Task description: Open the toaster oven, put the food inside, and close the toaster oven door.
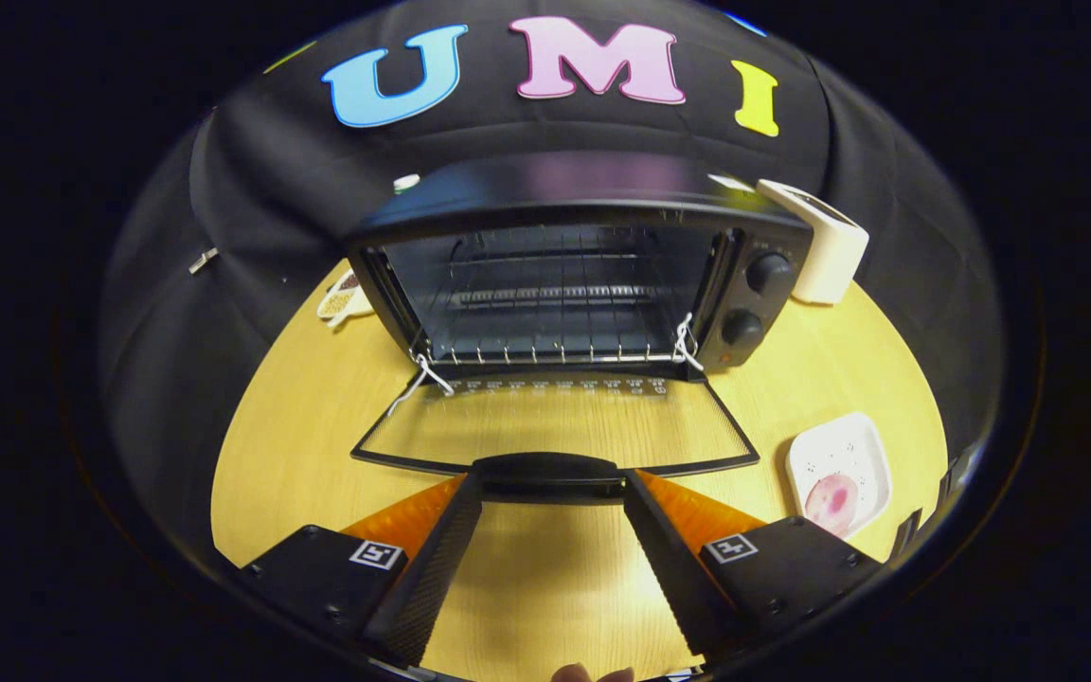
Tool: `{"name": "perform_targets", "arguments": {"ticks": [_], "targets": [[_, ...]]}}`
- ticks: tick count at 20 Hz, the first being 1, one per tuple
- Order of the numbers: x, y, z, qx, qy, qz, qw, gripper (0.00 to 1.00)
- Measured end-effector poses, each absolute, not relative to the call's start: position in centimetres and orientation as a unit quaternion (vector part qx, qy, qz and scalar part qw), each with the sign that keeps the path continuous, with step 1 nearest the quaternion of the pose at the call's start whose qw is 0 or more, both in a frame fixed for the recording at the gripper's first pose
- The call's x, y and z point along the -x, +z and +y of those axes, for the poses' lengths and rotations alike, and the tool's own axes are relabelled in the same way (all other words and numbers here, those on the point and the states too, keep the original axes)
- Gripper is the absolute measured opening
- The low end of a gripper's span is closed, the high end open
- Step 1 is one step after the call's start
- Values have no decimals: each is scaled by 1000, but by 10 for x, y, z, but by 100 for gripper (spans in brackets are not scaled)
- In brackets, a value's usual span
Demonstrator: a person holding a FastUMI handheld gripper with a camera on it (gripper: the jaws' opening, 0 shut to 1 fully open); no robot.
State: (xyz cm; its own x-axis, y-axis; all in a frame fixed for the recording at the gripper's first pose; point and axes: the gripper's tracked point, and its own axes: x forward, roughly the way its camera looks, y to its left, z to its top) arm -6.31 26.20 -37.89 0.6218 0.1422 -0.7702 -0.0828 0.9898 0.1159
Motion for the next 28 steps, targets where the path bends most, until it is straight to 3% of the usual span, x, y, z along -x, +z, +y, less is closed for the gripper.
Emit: {"name": "perform_targets", "arguments": {"ticks": [7,14,19,28], "targets": [[87,-399,264,-18,97,463,881,99],[109,-356,244,-30,181,444,877,99],[113,-337,169,-22,205,446,871,99],[94,-353,-5,-45,151,509,846,99]]}}
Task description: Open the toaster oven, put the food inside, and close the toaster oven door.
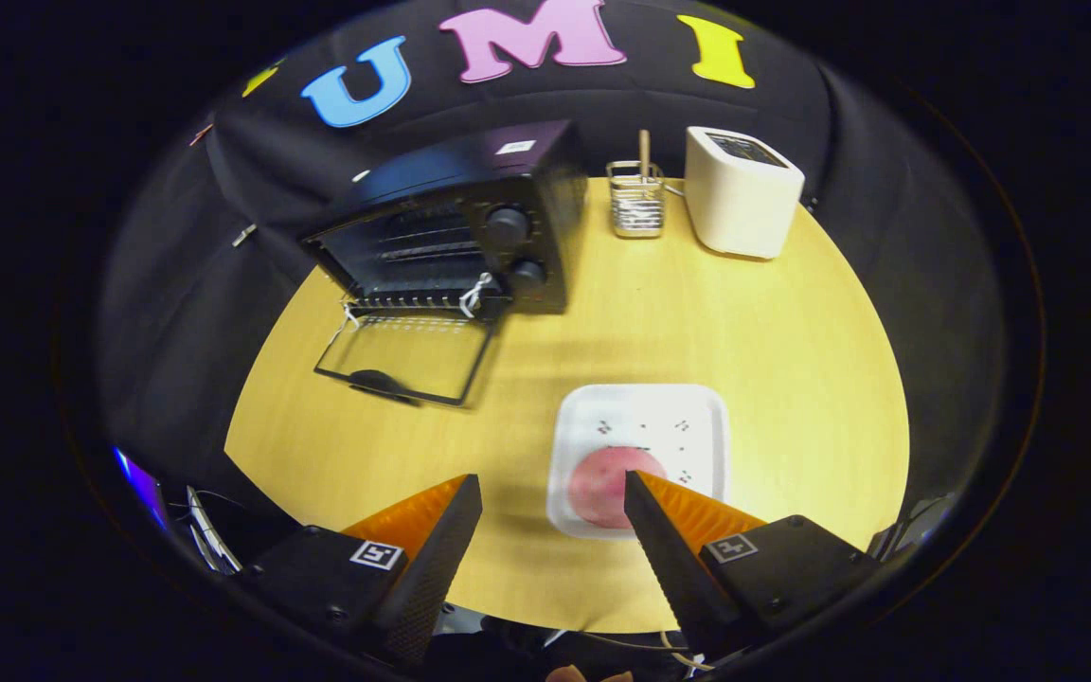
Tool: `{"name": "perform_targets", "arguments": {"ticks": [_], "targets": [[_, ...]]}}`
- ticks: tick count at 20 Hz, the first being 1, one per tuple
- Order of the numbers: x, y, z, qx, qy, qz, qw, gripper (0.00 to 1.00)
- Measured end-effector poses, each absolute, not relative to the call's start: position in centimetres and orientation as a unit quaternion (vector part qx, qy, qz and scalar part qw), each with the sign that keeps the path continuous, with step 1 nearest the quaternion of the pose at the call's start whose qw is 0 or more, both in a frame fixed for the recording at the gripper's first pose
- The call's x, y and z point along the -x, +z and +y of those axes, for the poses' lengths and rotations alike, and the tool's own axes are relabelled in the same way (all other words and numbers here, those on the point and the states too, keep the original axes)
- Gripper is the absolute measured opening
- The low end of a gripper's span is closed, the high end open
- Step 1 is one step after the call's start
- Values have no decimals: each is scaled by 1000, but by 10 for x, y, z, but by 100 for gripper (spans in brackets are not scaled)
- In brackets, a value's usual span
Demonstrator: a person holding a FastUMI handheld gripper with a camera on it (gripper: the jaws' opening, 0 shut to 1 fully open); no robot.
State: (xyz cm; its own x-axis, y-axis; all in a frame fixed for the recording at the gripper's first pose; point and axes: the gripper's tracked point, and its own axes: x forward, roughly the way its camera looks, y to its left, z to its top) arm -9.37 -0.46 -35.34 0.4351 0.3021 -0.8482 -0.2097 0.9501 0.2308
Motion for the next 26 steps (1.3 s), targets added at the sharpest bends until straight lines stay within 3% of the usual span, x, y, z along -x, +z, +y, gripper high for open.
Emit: {"name": "perform_targets", "arguments": {"ticks": [7,18,21,26], "targets": [[58,-401,-79,-36,107,578,808,99],[58,-468,-91,11,103,660,744,98],[62,-473,-91,5,89,672,735,83],[61,-474,-94,36,102,665,739,76]]}}
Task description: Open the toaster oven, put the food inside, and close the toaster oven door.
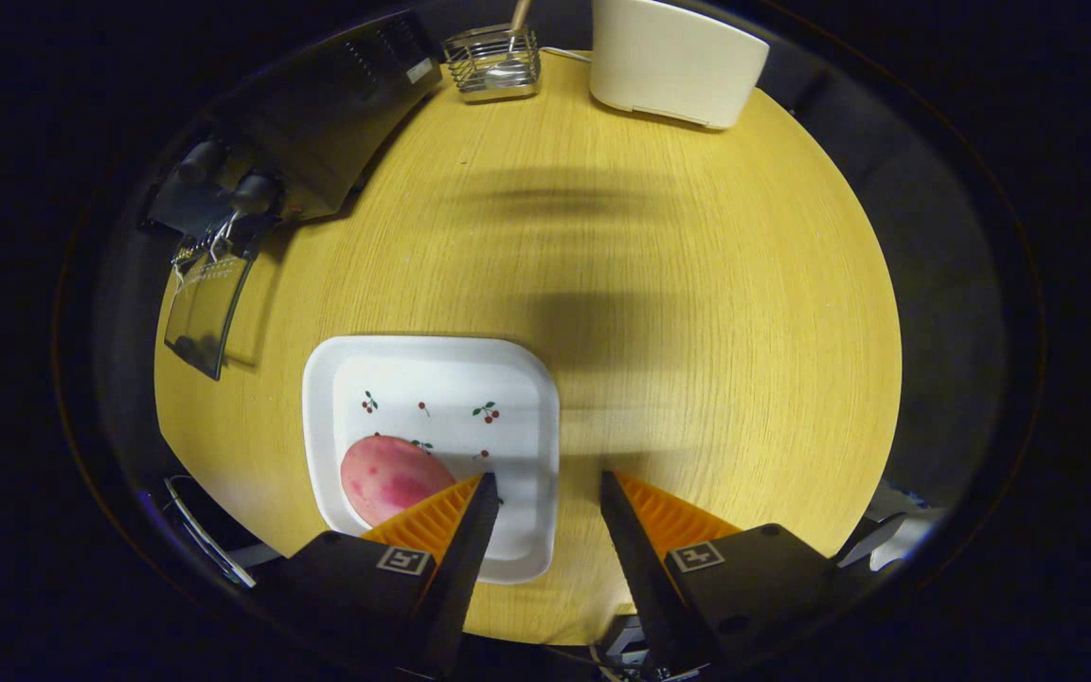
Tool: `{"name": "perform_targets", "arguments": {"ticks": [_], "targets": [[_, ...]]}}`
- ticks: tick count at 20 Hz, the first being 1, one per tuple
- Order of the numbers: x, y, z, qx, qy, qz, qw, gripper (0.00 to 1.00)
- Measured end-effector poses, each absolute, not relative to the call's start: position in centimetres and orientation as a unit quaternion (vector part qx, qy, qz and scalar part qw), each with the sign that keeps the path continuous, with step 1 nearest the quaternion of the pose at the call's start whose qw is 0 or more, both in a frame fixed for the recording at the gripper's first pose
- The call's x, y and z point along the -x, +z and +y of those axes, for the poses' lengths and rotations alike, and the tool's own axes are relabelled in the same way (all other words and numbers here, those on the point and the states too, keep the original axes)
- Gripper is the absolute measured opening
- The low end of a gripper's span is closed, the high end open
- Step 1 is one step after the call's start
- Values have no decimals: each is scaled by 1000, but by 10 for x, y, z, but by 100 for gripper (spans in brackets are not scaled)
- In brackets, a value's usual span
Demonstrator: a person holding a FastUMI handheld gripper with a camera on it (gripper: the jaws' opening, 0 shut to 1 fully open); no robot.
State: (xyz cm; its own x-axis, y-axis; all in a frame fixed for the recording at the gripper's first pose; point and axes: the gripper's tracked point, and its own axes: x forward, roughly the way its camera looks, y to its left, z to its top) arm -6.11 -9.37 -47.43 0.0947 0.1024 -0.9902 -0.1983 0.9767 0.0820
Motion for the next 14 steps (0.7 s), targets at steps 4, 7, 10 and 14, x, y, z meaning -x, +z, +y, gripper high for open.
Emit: {"name": "perform_targets", "arguments": {"ticks": [4,7,10,14], "targets": [[63,-473,-95,24,87,670,737,76],[58,-475,-94,-13,70,674,736,42],[70,-473,-88,-83,86,687,716,19],[78,-473,-70,-200,92,677,702,5]]}}
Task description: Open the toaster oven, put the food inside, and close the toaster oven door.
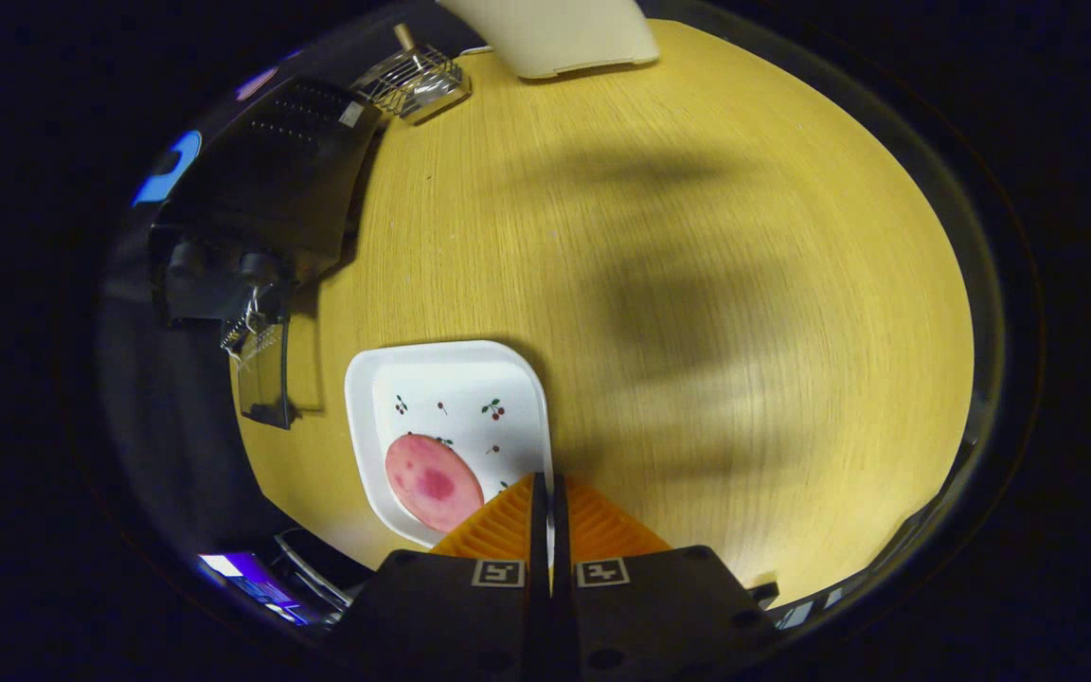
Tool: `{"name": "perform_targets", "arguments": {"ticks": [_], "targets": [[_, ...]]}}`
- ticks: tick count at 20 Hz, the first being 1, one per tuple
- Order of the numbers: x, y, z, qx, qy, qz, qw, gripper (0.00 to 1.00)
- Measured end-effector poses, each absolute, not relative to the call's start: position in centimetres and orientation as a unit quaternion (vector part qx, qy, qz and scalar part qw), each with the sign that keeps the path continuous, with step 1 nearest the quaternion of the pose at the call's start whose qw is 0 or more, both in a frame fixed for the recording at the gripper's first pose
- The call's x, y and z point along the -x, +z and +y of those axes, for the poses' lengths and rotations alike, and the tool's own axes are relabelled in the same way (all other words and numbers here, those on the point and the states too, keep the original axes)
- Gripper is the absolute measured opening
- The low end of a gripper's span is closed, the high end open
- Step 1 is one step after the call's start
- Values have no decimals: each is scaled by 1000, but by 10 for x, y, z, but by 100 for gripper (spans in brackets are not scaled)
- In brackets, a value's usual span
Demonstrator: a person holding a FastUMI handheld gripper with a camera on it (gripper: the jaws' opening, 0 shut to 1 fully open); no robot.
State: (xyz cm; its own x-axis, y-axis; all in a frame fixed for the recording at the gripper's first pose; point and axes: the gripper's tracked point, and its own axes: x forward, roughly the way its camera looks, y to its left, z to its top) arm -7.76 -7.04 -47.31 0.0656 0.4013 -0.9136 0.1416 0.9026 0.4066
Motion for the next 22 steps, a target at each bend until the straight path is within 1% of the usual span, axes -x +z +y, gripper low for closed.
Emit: {"name": "perform_targets", "arguments": {"ticks": [3,8,14,18,22], "targets": [[82,-463,-66,-230,112,651,715,5],[99,-437,-43,-270,141,628,717,5],[118,-391,8,-342,144,603,707,5],[120,-361,61,-399,129,583,696,6],[104,-343,112,-460,85,556,687,5]]}}
